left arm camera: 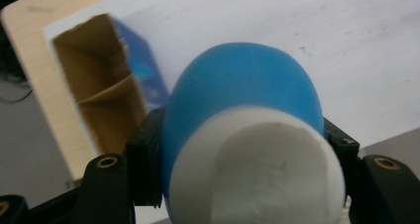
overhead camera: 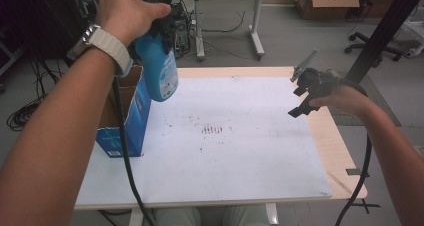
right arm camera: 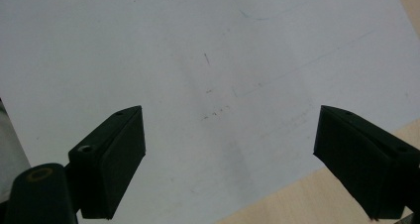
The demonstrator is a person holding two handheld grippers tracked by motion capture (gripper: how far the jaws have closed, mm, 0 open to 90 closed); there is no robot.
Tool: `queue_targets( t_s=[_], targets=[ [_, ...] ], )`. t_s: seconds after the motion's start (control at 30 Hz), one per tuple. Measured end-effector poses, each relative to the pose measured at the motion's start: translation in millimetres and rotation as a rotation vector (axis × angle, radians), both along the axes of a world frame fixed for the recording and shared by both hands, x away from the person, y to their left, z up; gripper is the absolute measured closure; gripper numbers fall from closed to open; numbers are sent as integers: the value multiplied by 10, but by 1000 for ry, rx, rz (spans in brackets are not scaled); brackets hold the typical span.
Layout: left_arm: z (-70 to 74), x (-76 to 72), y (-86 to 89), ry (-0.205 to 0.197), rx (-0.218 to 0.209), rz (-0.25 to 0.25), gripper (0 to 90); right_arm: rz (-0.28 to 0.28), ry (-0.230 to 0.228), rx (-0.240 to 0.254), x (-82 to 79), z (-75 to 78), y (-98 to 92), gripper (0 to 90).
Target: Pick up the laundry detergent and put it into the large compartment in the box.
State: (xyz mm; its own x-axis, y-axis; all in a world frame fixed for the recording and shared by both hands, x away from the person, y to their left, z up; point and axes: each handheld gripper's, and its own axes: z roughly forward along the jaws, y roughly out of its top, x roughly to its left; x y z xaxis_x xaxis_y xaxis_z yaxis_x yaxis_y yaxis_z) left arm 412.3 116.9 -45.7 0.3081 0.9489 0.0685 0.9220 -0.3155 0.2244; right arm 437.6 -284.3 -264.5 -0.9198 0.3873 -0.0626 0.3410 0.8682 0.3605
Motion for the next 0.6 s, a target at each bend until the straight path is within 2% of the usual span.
queue_targets(
  t_s=[0.1, 0.27, 0.43, 0.6],
  targets=[
    [61, 11, 152, -11, 25, 65, 373, 1, -3, 5, 2, 13, 13, 126],
    [50, 32, 445, -47, 26, 142, 373, 2, -1, 1, -6, 8, 15, 126],
    [-119, 47, 696, -49, 77, 218, 373, -4, -2, 1, -4, 16, -5, 126],
    [-322, 59, 868, -40, 82, 273, 373, -8, -1, 1, -2, 17, 1, 126]
  ],
)
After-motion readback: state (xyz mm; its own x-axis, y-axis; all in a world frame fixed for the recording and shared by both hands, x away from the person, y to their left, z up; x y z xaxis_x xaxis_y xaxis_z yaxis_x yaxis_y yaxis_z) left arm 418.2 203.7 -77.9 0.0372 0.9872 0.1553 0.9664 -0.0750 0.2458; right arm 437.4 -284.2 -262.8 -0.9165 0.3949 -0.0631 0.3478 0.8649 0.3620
